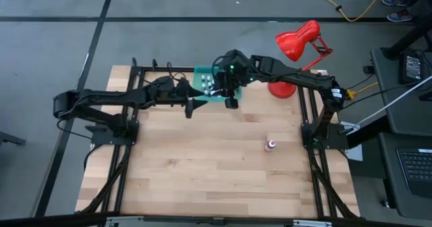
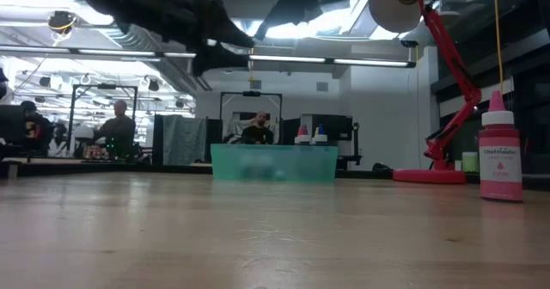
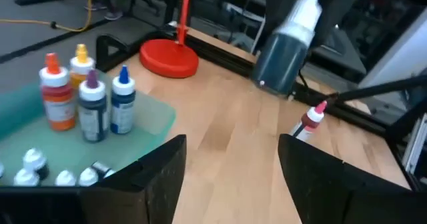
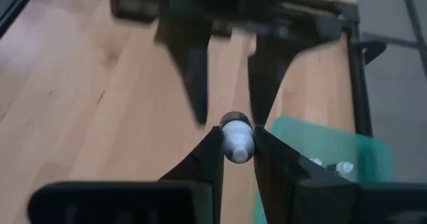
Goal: Pick & Place food coloring
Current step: Put the black food coloring bottle into the bin
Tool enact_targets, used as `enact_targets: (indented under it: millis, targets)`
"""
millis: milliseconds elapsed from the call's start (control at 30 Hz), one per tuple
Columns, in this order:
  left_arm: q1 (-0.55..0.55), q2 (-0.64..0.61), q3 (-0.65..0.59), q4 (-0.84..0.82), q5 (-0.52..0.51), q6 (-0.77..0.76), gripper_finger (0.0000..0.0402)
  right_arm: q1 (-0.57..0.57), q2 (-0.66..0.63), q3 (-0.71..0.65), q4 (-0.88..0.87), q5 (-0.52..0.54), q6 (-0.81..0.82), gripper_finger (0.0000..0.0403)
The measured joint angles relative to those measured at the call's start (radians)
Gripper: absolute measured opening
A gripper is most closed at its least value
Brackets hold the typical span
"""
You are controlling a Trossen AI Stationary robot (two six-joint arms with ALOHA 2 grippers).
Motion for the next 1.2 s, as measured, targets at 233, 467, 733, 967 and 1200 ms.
enact_targets:
  millis: [233,467,733,967,1200]
  targets:
    - [-0.015,0.107,0.089,0.006,-0.024,0.053,0.0235,-0.008,0.000,0.000,0.026,-0.002,0.000,0.0070]
    - [-0.014,0.099,0.122,0.004,-0.026,0.093,0.0235,-0.034,0.000,0.000,0.021,-0.002,0.000,0.0072]
    - [-0.015,0.098,0.128,0.005,-0.024,0.093,0.0226,-0.068,0.000,0.000,0.020,-0.017,0.001,0.0068]
    - [-0.014,0.054,0.127,-0.017,-0.078,0.136,0.0186,-0.076,0.000,0.001,0.024,-0.027,0.012,0.0073]
    - [0.001,0.021,0.127,-0.032,-0.114,0.169,0.0182,-0.077,0.000,0.001,0.016,-0.077,0.012,0.0069]
